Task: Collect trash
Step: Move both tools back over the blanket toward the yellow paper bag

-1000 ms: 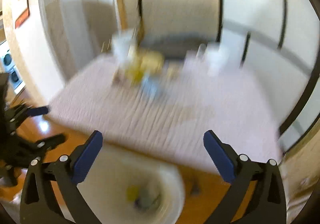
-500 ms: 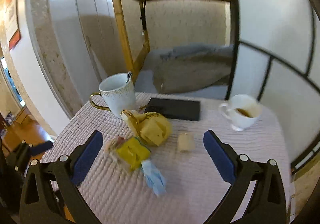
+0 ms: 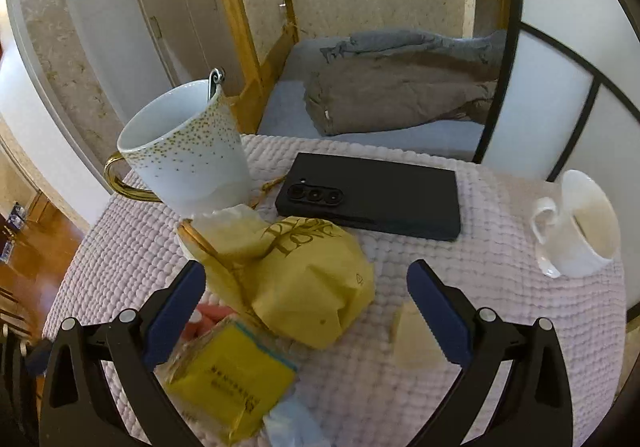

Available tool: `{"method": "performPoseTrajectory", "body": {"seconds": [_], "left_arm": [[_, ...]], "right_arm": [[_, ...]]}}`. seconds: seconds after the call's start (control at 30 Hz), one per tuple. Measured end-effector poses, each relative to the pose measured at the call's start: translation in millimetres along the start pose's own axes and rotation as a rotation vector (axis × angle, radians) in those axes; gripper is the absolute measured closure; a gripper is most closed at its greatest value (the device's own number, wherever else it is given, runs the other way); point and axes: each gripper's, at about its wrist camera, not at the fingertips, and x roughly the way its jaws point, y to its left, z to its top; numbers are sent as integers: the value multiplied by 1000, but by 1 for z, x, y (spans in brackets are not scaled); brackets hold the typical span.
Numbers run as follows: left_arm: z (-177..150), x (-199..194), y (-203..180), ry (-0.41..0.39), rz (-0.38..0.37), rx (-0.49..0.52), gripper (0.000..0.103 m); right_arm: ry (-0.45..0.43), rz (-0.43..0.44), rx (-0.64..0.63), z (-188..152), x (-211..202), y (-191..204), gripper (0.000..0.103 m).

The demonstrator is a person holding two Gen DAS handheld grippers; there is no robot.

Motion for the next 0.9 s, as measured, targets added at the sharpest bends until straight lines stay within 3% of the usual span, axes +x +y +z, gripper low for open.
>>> {"method": "performPoseTrajectory", "body": {"seconds": [0.13, 0.37, 0.7, 0.8, 0.9], "left_arm": [[-4, 13, -22, 16, 30, 73, 2], [-5, 32, -22, 33, 46, 78, 2], [-7, 36, 18, 57, 45, 41, 2], [-12, 40, 32, 79, -1, 15, 3], [-12, 42, 40, 77, -78, -6, 11]], "right_arm": [[23, 0, -23, 4, 17, 0, 4], [80, 70, -14, 3, 38, -3, 4], [113, 142, 49, 5, 41, -16, 12], [115, 158, 45, 6, 43, -15, 17], [119, 168, 39, 5, 44, -11, 22]]}}
